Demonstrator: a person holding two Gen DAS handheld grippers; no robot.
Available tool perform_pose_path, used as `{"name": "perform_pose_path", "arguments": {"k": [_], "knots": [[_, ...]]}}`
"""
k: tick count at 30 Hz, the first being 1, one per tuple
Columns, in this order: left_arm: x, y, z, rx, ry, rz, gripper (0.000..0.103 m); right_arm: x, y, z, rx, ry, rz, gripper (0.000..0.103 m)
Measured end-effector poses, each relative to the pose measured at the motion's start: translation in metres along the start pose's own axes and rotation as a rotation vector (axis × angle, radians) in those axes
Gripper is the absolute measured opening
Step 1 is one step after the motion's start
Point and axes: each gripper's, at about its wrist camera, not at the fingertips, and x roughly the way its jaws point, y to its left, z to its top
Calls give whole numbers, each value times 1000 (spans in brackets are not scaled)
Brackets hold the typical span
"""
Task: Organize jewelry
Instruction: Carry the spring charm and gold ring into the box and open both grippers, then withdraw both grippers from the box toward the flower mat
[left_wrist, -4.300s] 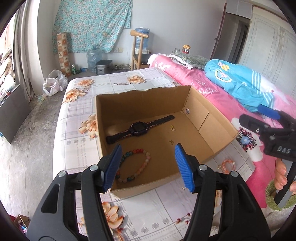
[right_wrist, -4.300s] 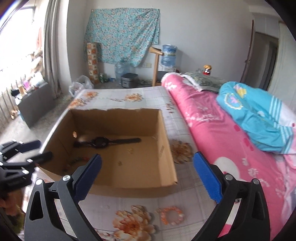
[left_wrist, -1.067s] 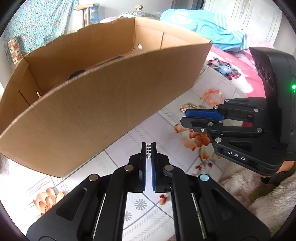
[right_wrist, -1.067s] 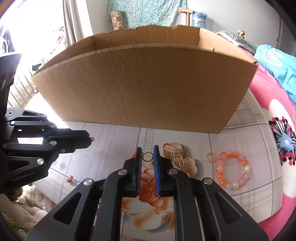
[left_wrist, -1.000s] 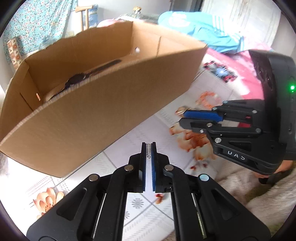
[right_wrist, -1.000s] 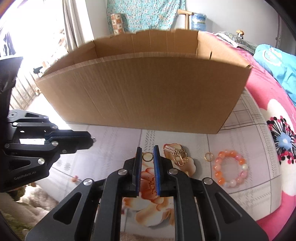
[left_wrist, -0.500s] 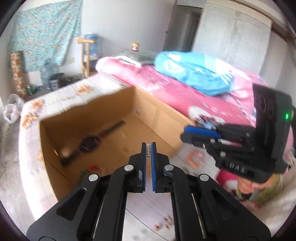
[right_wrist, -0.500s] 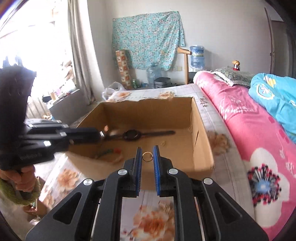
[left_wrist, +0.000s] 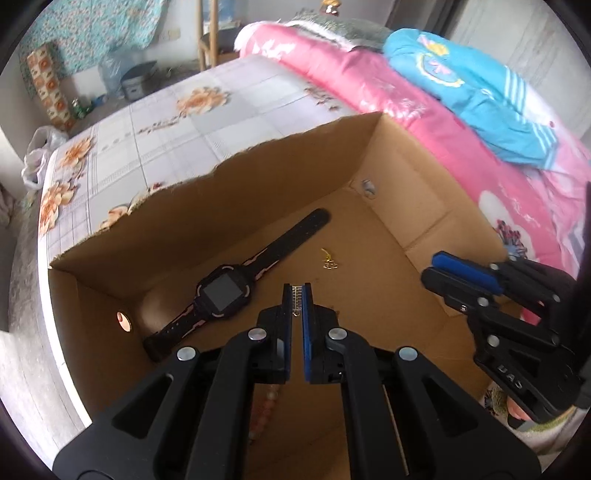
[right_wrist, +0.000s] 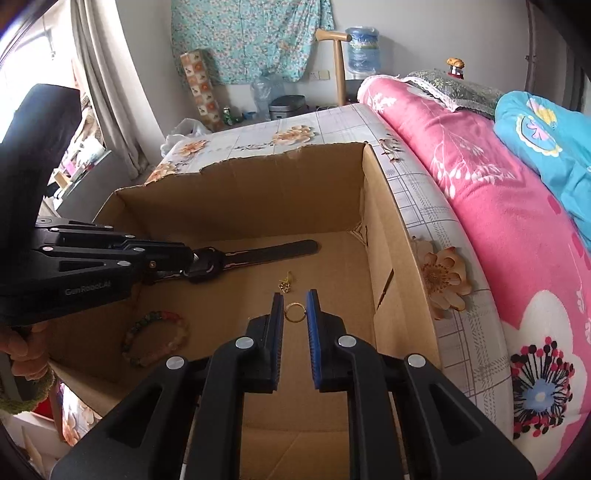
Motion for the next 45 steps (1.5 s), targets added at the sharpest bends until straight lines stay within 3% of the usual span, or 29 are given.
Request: {"name": "perform_pose_path", "arguments": {"k": [12, 18, 24, 34, 45], "knots": [[-22, 0, -8, -8, -64, 44, 13, -29, 7, 1, -6, -103, 2, 36], [-52, -6, -19, 10, -155, 49, 23, -52, 12, 0, -19, -161, 13, 46], [-87, -14, -44, 10, -247, 65, 41, -75, 17, -7, -27, -219, 34, 54], [-119, -31, -98, 37, -329, 54, 60, -103, 25, -30, -49, -275, 75, 55], [-107, -64, -154, 139, -319, -42, 72, -117, 26, -79, -65, -262, 102, 56]]}}
